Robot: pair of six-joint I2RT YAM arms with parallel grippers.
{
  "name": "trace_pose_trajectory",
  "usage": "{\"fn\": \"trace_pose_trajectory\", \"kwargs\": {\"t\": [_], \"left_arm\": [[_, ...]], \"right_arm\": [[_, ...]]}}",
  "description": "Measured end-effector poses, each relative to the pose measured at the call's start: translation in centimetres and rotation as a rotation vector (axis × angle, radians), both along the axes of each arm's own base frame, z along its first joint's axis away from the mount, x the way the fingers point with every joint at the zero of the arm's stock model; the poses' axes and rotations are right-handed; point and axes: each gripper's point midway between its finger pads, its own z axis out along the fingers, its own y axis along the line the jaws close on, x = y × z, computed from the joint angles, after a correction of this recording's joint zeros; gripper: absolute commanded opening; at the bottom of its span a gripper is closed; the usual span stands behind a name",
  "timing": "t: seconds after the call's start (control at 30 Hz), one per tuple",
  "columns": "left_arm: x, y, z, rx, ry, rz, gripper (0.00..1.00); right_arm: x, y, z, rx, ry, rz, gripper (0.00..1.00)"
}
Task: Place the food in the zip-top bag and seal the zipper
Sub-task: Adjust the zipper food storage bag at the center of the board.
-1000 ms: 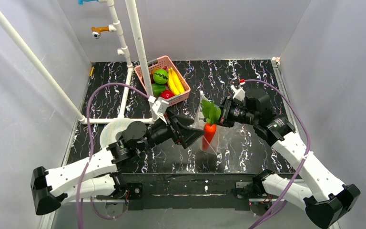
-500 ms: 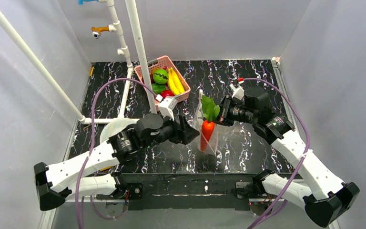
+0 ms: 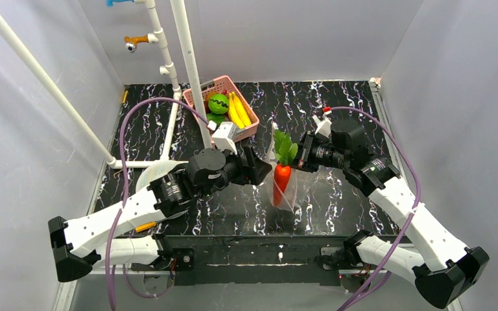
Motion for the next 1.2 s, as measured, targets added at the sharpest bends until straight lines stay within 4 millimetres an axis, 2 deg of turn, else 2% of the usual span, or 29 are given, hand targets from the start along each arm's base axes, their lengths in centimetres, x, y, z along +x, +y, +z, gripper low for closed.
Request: {"fn": "trace_pose_trajectory", "kwargs": {"t": [0.2,0.33,0.37,0.6,0.73,0.93,1.1,1.2], "left_arm": [[1.5,-0.6,0.1,0.038,-0.011,0.055,0.48],[2.3,-1.6,-0.5,0.068,-0.006,0.06,0.48],[2.3,-1.8,-0.8,0.078,-0.002,0.059,0.44],[1.9,-2.0,-2.6,0.139,0.028,0.036,0.0],[1.4,-1.6,-2.3,0.155,0.023,0.011,0.0],[1.0,-0.8,1.1,0.106,-0.003,0.009,0.0],[0.7,-1.4,3.5,0.047,0.0,-0.008,0.0],[0.9,-1.9,3.0,0.058,0.021,-0.005,0.0]], "right_arm": [[-0.1,0.1,-0.2,-0.008,-0.004,0.005,0.01],[-0.1,0.2,-0.3,-0.016,-0.013,0.008,0.01],[-0.1,0.2,-0.4,-0.02,-0.017,0.007,0.01],[0.1,-0.3,-1.2,-0.076,-0.035,-0.011,0.01],[0.5,-2.1,-2.1,-0.206,-0.056,-0.047,0.01],[1.5,-4.4,0.1,-0.334,-0.165,-0.094,0.01],[0.0,-3.1,1.8,-0.321,-0.224,-0.029,0.01],[-0.3,-2.6,1.6,-0.329,-0.23,-0.004,0.01]]}}
